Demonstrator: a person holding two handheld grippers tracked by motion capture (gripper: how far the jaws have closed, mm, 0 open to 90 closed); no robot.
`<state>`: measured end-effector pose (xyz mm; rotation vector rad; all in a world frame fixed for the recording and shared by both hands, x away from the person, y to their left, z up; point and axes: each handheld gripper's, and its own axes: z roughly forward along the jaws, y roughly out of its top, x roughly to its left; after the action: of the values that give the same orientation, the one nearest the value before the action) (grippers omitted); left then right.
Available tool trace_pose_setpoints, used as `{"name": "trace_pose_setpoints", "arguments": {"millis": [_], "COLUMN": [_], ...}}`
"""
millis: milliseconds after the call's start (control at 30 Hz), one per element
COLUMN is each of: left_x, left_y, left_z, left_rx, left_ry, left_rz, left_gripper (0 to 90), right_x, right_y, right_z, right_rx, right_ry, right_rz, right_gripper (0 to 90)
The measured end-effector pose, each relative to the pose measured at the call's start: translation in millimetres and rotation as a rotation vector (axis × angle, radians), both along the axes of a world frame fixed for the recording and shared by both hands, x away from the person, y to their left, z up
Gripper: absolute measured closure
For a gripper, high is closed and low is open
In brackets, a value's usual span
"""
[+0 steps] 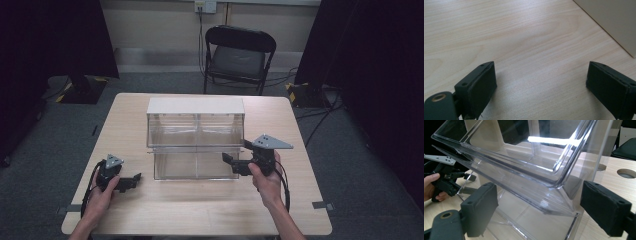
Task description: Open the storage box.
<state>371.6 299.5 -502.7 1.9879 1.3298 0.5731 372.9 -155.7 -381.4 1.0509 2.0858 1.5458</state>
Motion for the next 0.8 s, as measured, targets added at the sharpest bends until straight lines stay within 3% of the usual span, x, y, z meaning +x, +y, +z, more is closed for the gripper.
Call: {"name": "trace_pose_setpoints", "arguments": {"millis": [800], "left_x": [0.0], "left_y": [0.0], "left_z": [0.0], "left_rx": [0.000], "left_ry": [0.000], "left_rz": [0.000], "left_gripper": [8.9], "right_x": [-0.3], "right_y": [0.5], "right_z": [0.2], "right_rx": [-0.002], "right_ry": [0.001], "right_rz": [-0.004], "right_gripper": [13.8]}}
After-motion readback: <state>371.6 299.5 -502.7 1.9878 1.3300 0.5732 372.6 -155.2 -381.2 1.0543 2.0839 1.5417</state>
